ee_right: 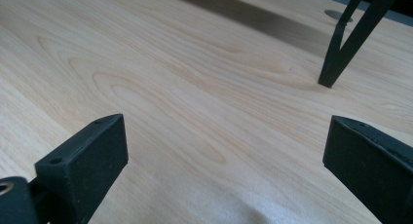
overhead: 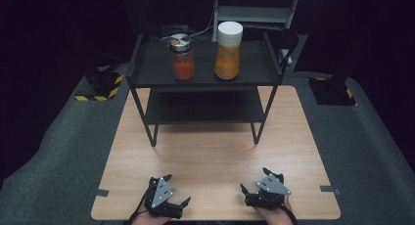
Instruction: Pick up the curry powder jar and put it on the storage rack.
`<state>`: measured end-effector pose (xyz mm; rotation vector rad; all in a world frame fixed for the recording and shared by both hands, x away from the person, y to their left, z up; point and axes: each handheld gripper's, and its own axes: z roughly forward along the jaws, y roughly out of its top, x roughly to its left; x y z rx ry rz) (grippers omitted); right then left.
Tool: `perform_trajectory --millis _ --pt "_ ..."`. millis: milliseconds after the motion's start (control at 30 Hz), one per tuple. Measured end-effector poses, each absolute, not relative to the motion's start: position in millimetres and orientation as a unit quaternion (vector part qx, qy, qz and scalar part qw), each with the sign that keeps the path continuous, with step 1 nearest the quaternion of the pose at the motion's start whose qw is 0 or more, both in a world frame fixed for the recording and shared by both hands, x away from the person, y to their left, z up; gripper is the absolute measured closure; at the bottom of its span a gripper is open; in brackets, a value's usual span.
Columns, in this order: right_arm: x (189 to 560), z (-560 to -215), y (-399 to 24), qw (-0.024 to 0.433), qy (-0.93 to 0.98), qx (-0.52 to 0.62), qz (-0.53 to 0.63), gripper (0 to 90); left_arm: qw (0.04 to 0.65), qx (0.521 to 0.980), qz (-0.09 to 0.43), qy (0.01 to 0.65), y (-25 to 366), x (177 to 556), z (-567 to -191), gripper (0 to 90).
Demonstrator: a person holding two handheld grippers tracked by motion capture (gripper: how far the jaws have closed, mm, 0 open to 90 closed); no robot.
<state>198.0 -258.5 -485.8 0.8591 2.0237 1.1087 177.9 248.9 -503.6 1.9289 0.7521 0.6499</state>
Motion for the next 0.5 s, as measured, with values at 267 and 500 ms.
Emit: perform_trajectory --millis 267,500 --pt "193.8 -487.4 -269.4 0.323 0.757 0.356 0.442 1.0 0.461 0.789 0.264 0.308 247.5 178.4 -502.2 0.5" --pt "192.6 -487.5 -267.1 0.328 0.758 0.354 0.438 0.7 0.463 0.788 0.257 0.314 249.7 180.3 -501.5 0.7"
